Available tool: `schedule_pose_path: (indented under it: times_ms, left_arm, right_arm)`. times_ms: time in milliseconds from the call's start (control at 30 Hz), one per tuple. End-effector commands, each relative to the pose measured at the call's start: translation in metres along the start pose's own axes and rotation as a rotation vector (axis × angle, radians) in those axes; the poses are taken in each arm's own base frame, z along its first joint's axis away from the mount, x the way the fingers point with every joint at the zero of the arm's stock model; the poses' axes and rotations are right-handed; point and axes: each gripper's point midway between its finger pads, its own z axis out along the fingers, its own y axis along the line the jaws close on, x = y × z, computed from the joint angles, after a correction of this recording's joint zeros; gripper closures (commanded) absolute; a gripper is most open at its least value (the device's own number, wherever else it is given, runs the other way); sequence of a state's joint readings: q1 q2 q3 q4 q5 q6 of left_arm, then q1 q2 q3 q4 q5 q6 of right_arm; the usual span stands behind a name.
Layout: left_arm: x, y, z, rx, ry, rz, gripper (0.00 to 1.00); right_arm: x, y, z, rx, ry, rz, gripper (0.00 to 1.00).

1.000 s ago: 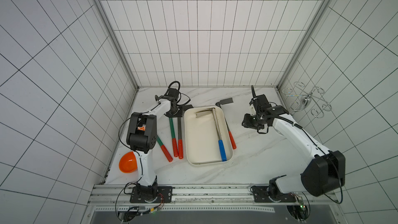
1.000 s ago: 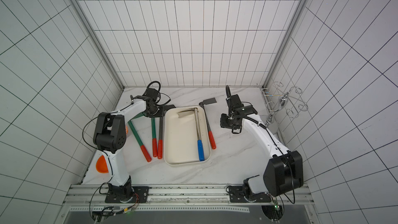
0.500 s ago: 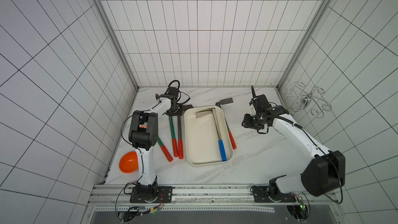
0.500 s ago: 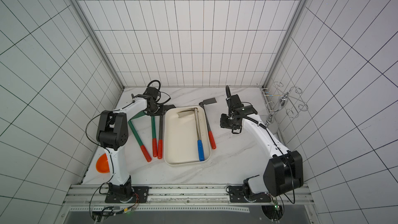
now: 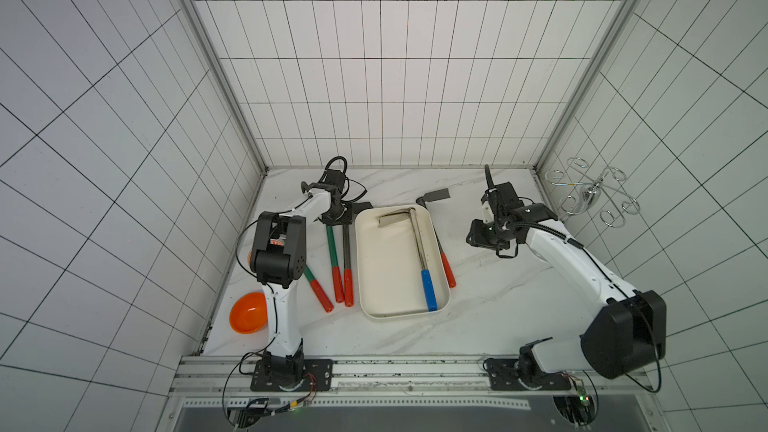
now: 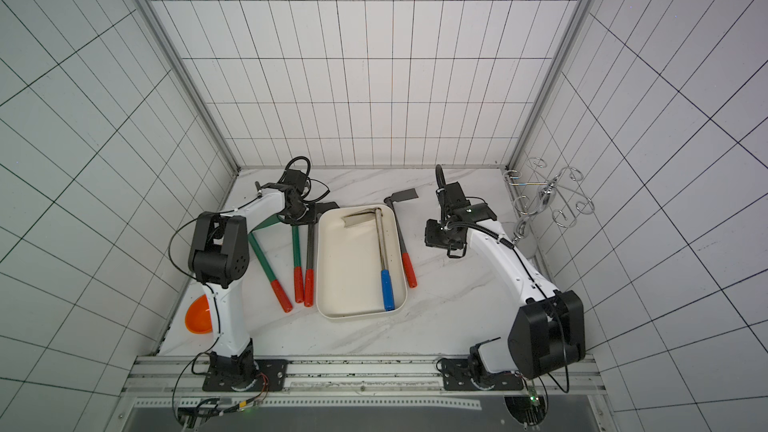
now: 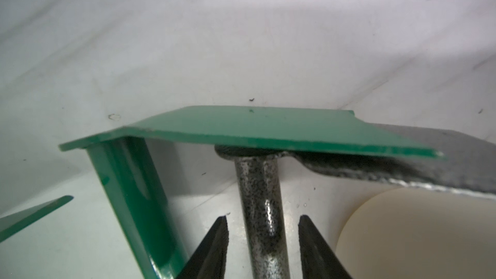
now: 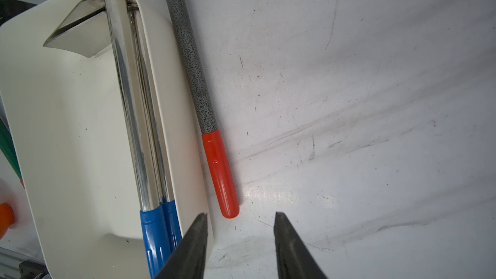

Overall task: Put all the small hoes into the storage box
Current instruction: Pick up the hoe from the center of the board.

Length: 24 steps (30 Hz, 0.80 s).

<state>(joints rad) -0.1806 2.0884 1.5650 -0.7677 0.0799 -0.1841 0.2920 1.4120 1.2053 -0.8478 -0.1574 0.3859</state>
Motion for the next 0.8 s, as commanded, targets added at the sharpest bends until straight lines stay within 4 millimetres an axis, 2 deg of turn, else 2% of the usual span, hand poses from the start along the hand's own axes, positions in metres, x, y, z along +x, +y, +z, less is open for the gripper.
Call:
schedule_pose_path:
  times_ms: [0,767]
  left_arm:
    - [-0.006,-0.002,0.009,0.013,0.0,-0.007,0.55]
    - [-0.003,-0.008,0.02,0.019,0.014,-0.019,0.59]
  right_arm:
    - [0.005,-0.005,0.002,0.009,0.025,0.019,0.58]
    - [0.009,-0.007,0.005,0.015,0.036,0.022,0.58]
